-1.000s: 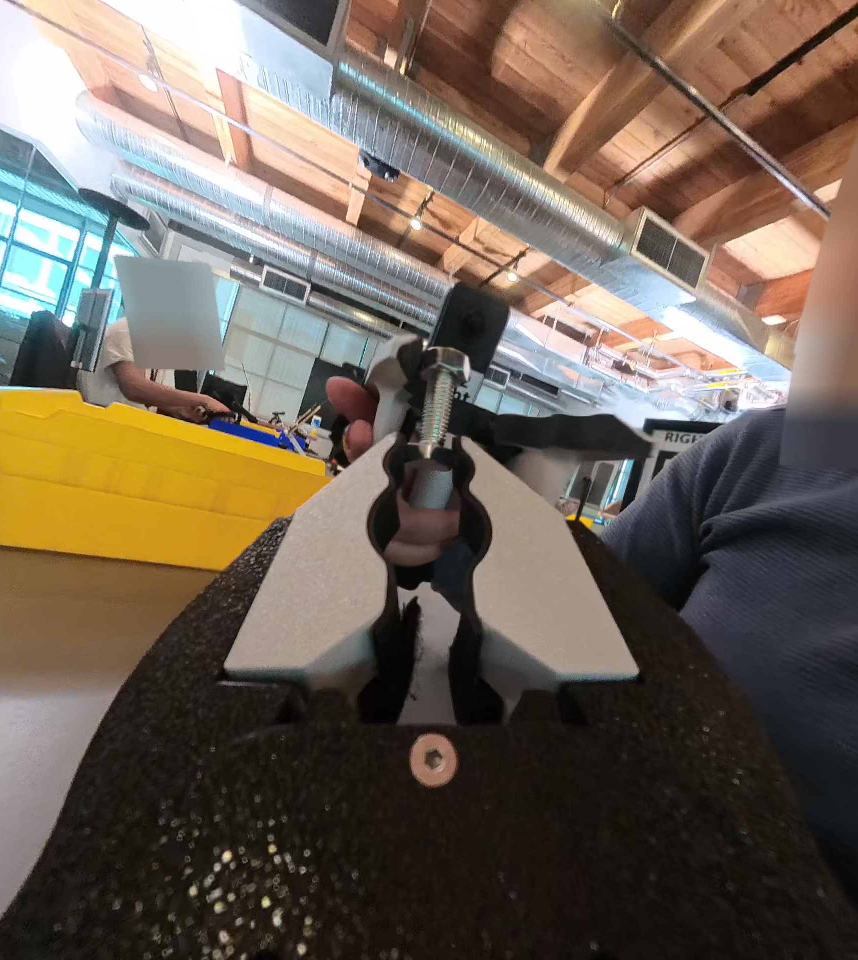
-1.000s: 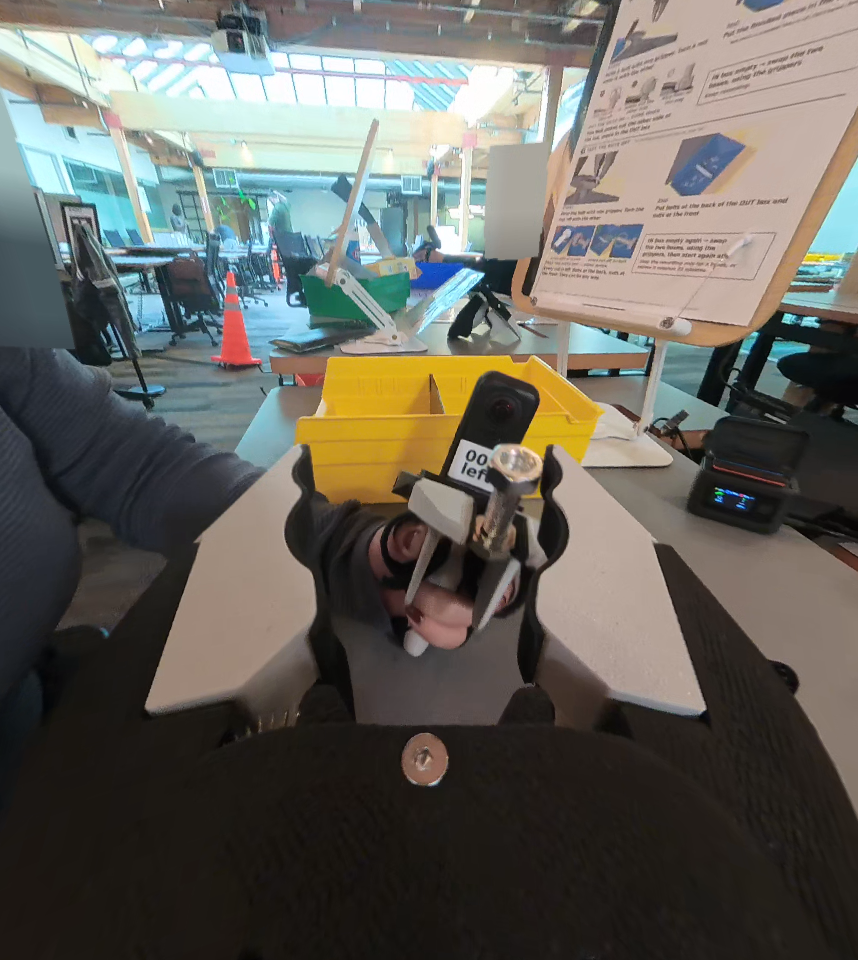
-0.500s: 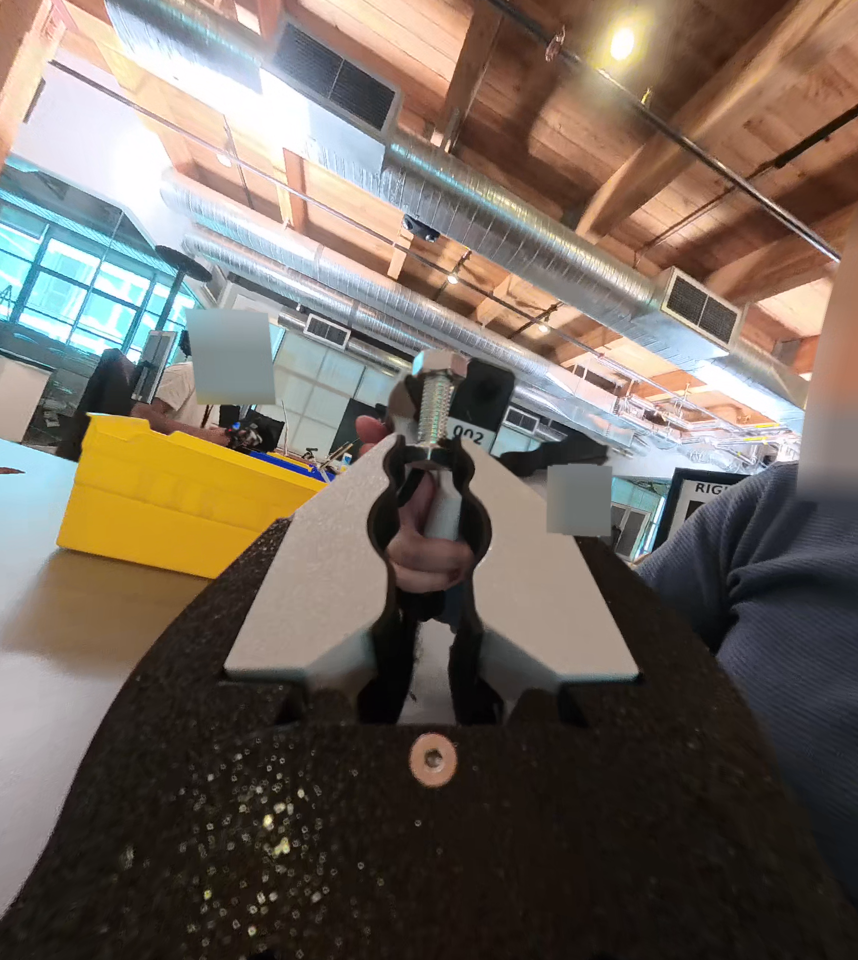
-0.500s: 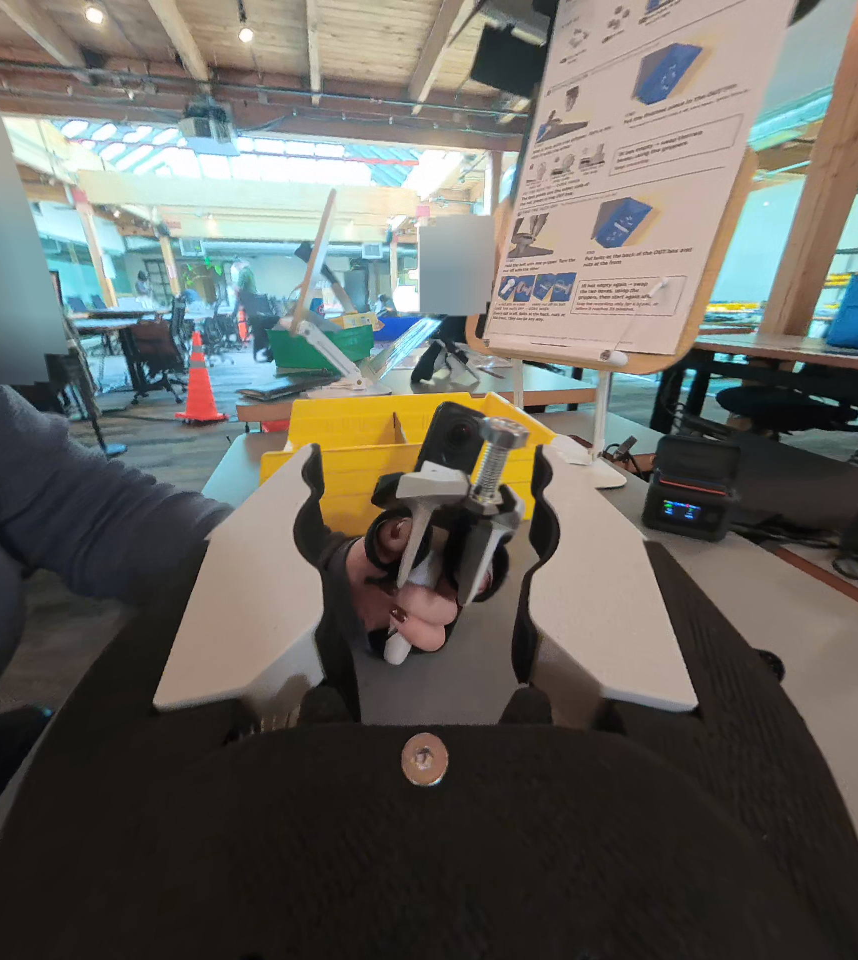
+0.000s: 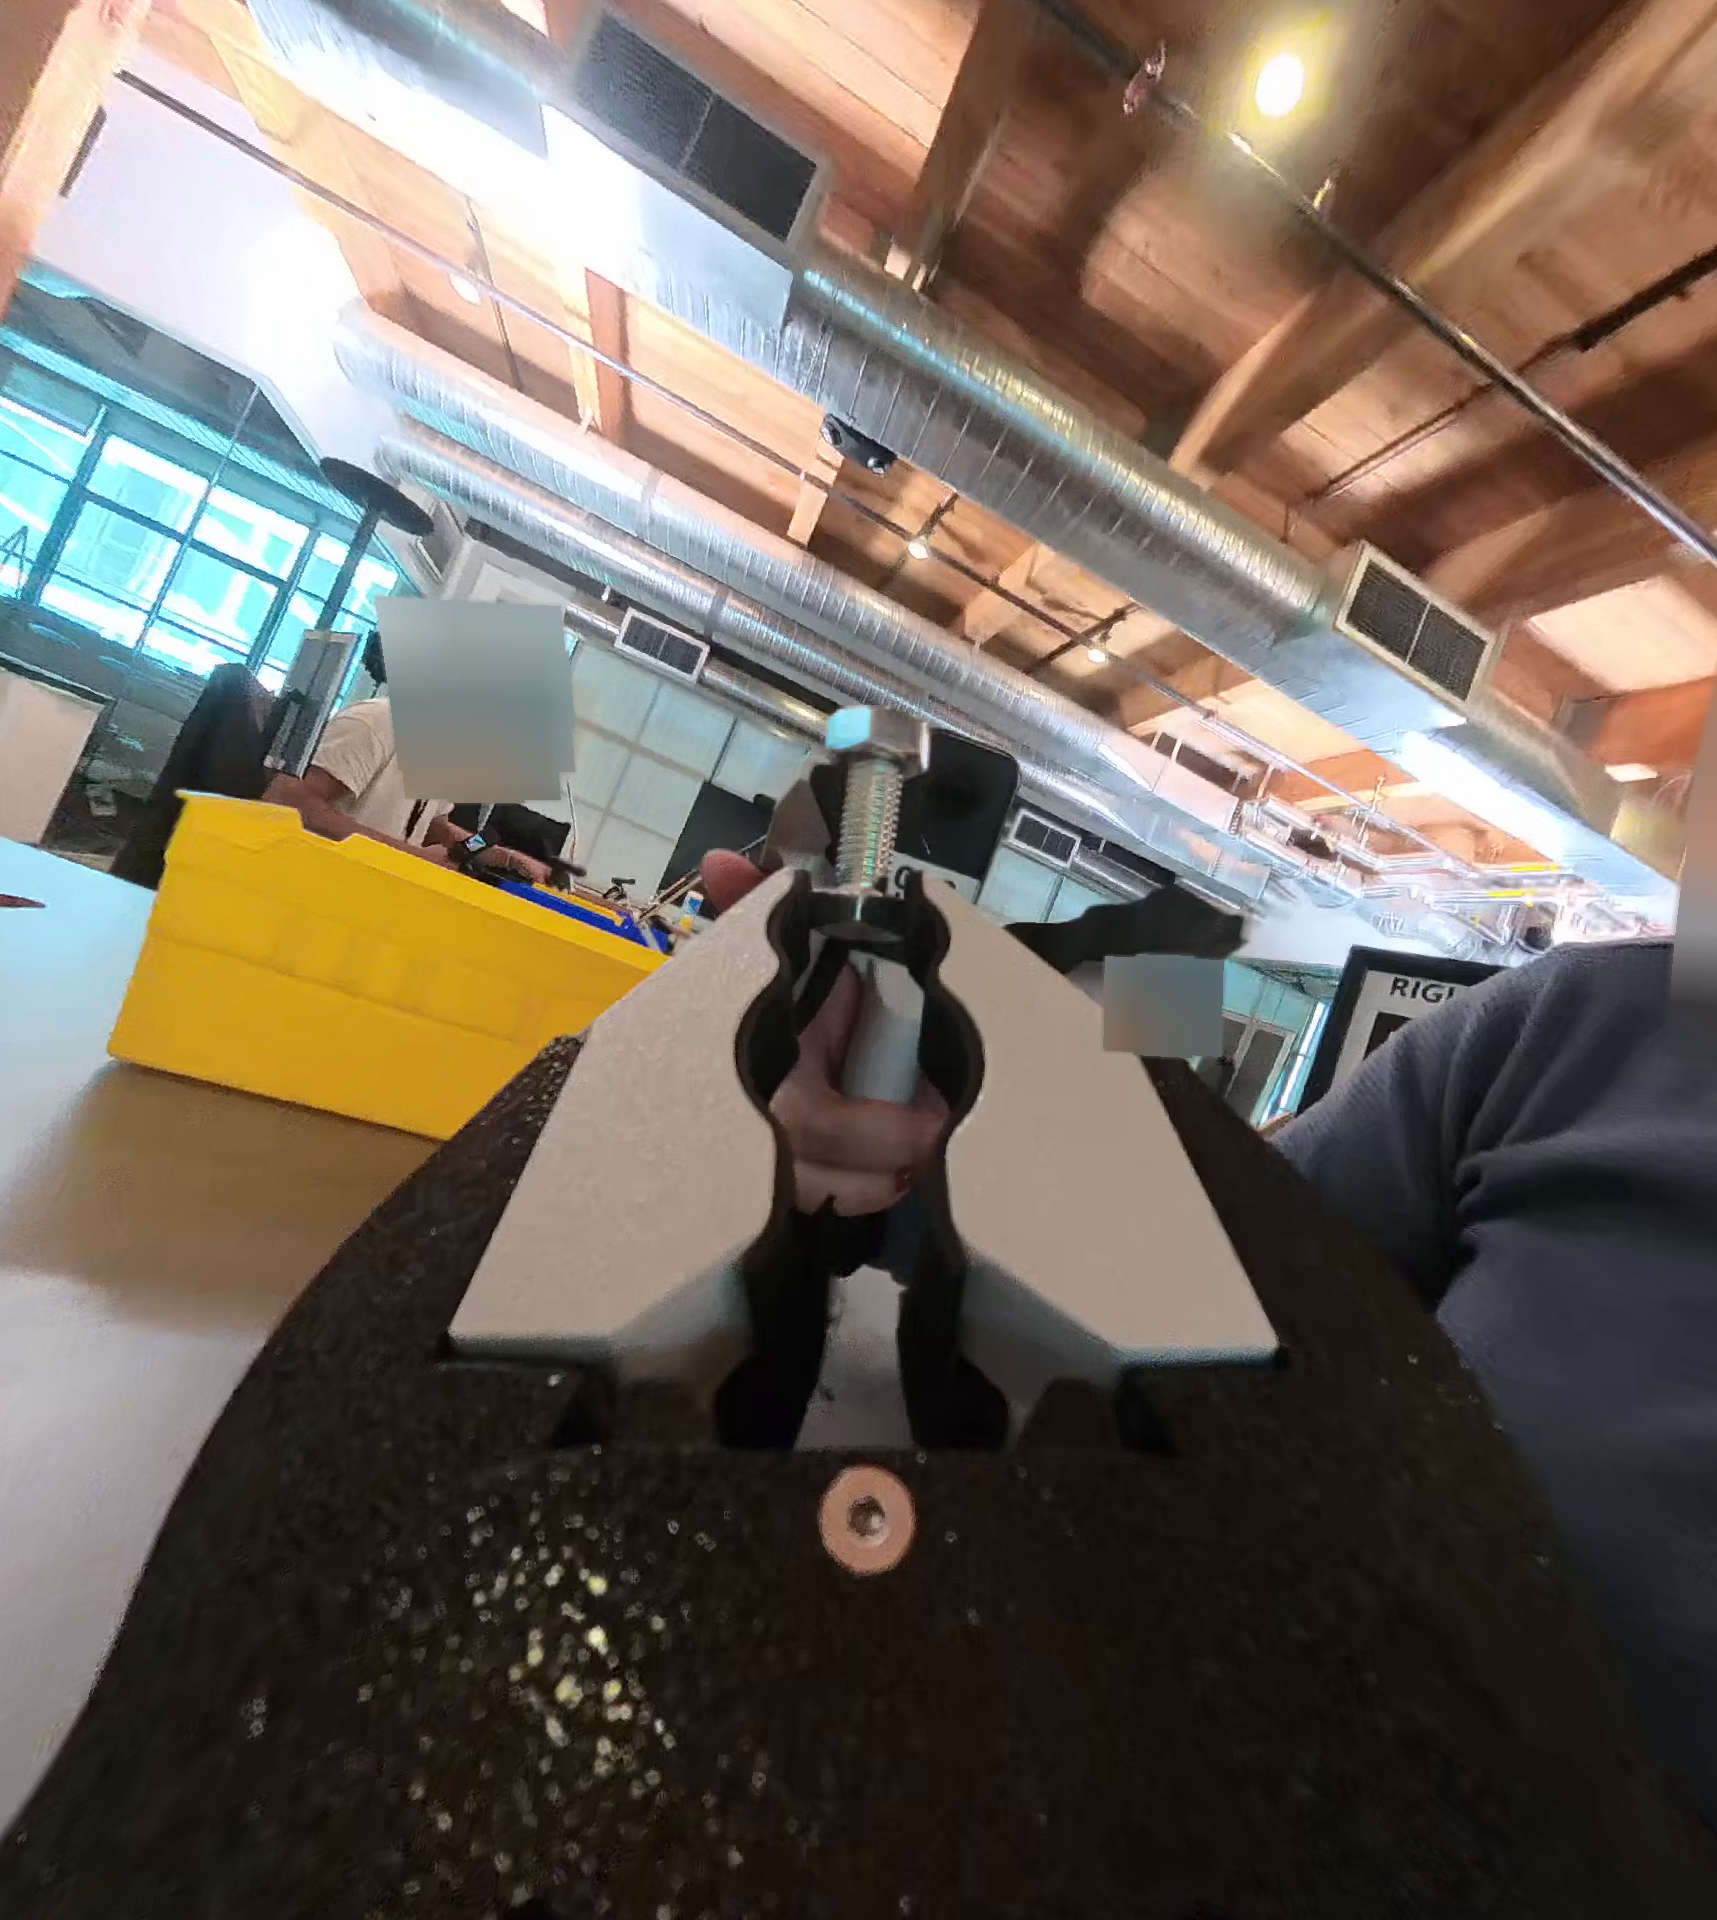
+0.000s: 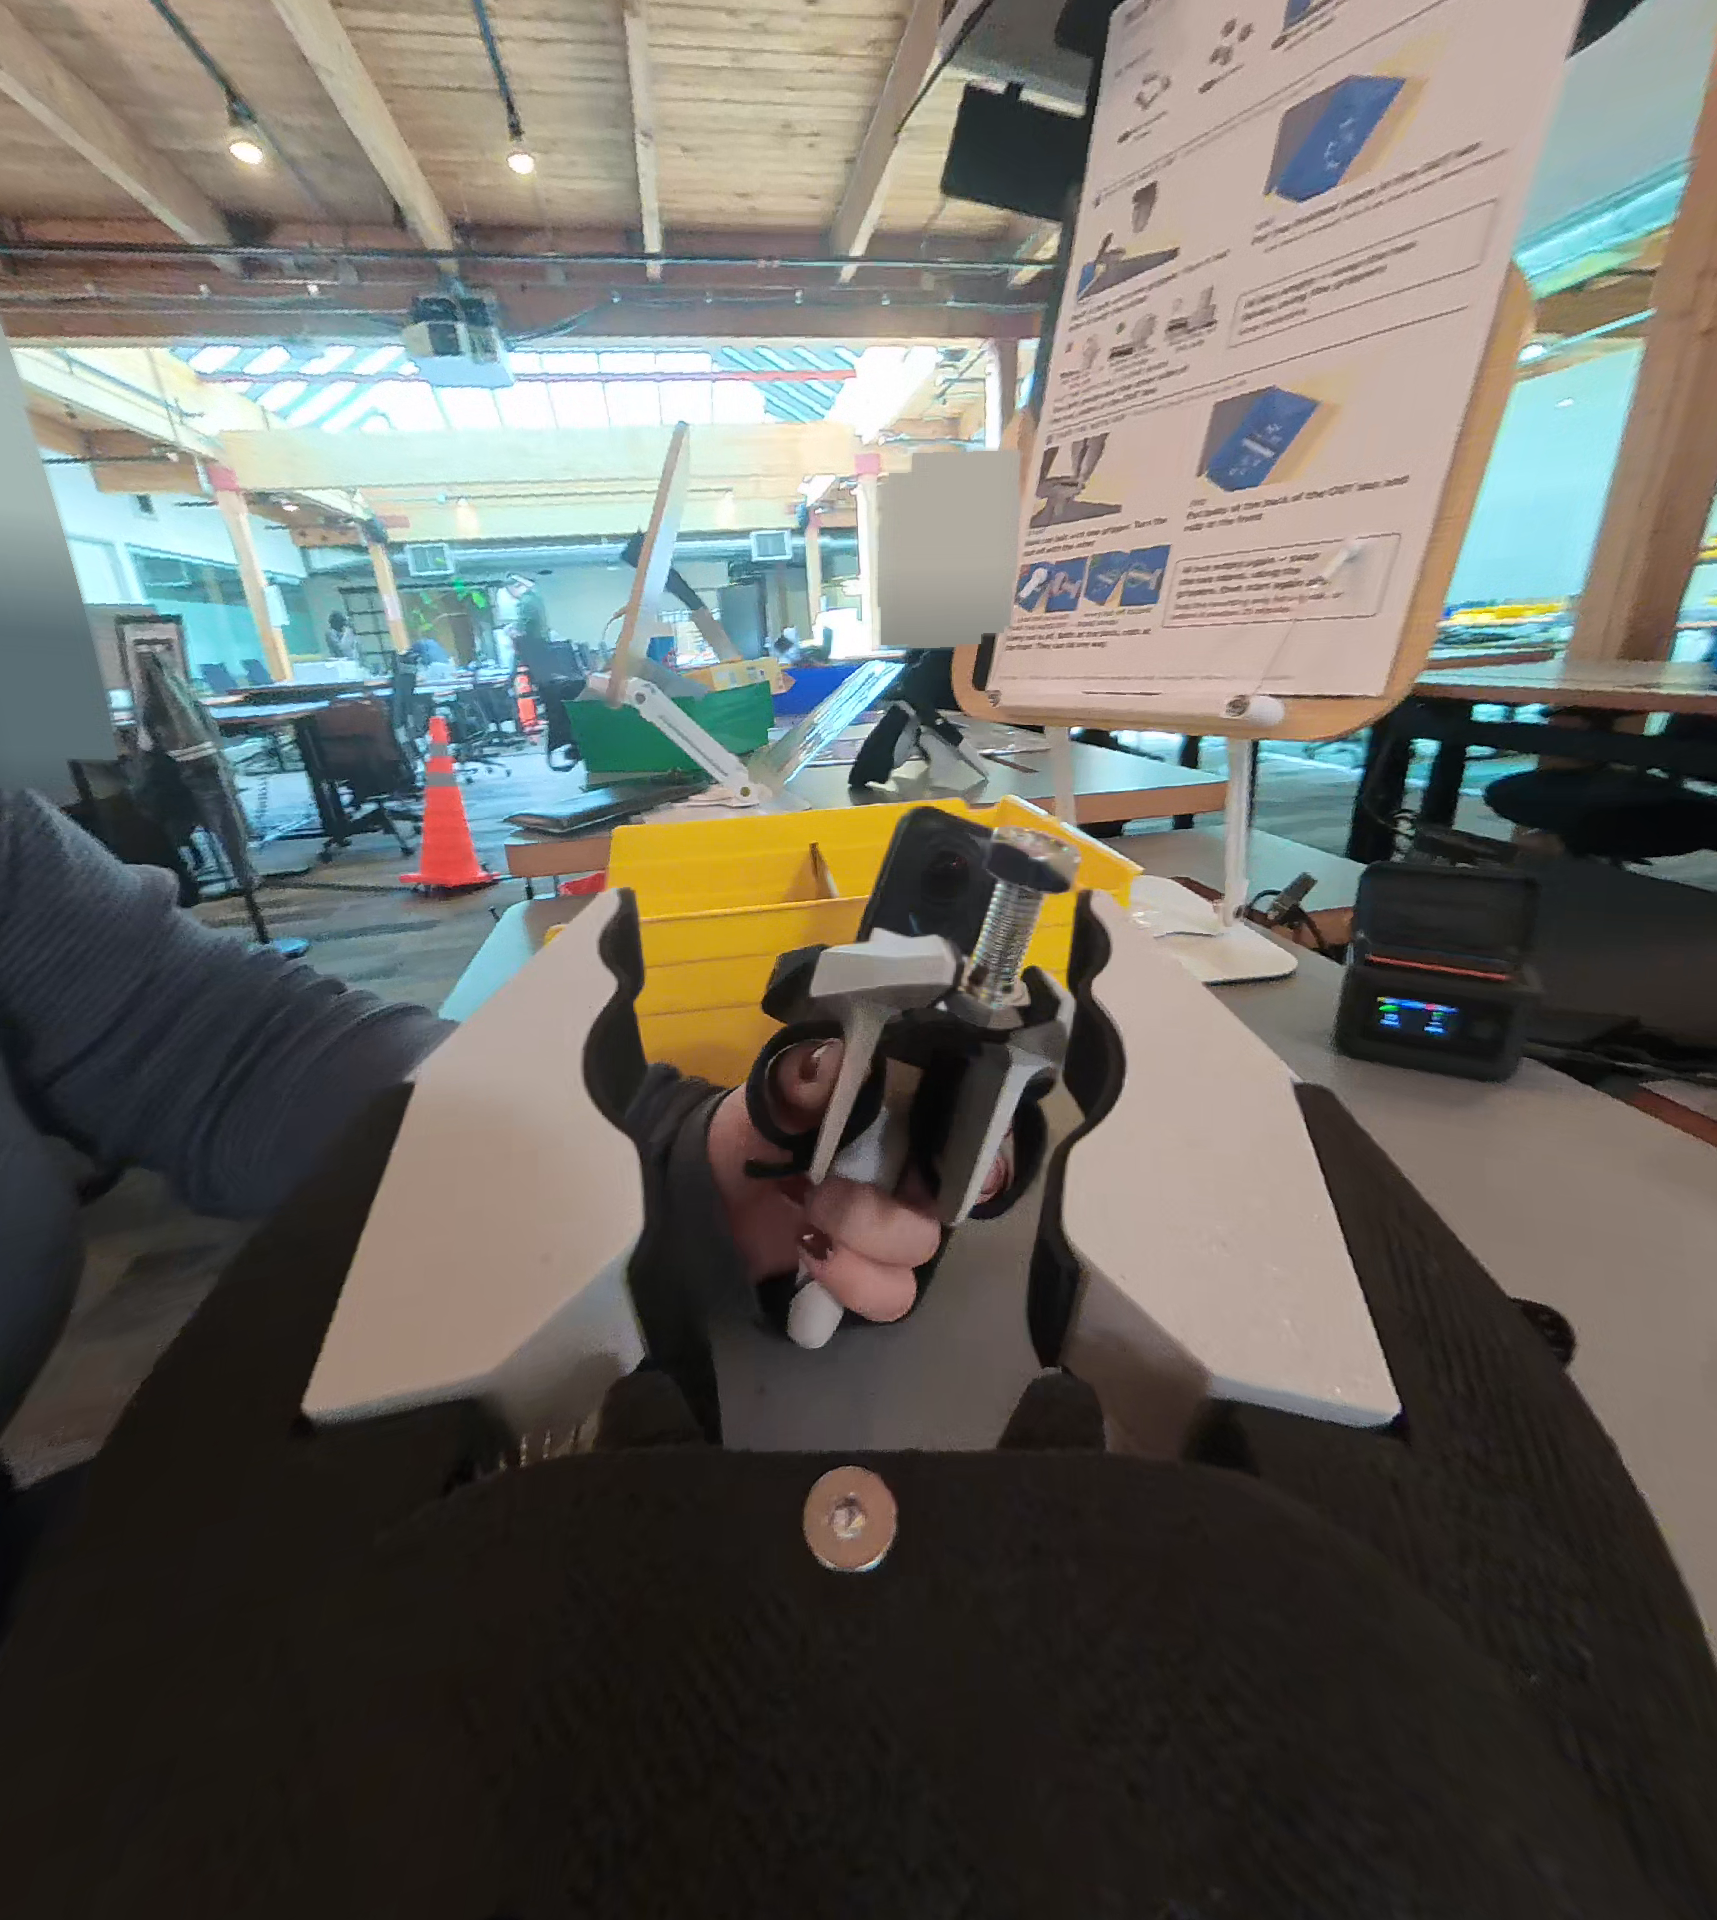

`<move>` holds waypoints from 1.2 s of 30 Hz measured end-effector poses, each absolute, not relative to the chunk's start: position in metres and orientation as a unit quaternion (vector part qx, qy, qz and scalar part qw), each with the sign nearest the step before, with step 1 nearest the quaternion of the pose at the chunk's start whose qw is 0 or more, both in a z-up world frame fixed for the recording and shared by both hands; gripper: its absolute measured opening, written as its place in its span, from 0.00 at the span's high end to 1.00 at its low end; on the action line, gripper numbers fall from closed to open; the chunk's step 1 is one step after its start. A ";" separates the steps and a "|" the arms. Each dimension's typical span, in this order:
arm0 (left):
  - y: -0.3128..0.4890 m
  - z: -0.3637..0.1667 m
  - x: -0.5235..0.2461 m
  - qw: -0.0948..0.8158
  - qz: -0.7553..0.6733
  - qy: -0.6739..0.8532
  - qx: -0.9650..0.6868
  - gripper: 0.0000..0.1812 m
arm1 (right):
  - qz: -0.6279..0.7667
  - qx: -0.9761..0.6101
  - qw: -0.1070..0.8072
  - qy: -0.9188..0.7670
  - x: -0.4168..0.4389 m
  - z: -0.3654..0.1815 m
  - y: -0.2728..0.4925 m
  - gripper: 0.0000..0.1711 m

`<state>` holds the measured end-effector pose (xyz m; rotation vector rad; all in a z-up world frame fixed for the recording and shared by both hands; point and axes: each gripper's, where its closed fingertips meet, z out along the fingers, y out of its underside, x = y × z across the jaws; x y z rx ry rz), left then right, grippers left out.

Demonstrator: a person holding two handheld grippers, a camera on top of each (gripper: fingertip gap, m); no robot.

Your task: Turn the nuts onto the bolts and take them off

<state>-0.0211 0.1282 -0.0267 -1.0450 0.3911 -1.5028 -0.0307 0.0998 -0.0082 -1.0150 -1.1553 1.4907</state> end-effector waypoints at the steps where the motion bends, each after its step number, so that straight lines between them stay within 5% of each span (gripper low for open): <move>1: 0.128 -0.028 -0.019 0.588 -0.646 0.173 -0.455 0.92 | 0.607 -0.416 0.487 -0.470 -0.032 -0.008 0.101 0.50; 21: 0.116 -0.042 0.013 0.544 -0.630 0.240 -0.499 0.91 | 0.612 -0.405 0.489 -0.472 -0.035 -0.008 0.093 0.49; 30: 0.136 -0.024 -0.039 0.589 -0.671 0.108 -0.438 0.92 | 0.596 -0.408 0.510 -0.467 -0.033 -0.007 0.100 0.51; 36: 0.114 -0.035 0.008 0.526 -0.672 0.214 -0.476 0.91 | 0.601 -0.409 0.505 -0.465 -0.036 -0.009 0.097 0.49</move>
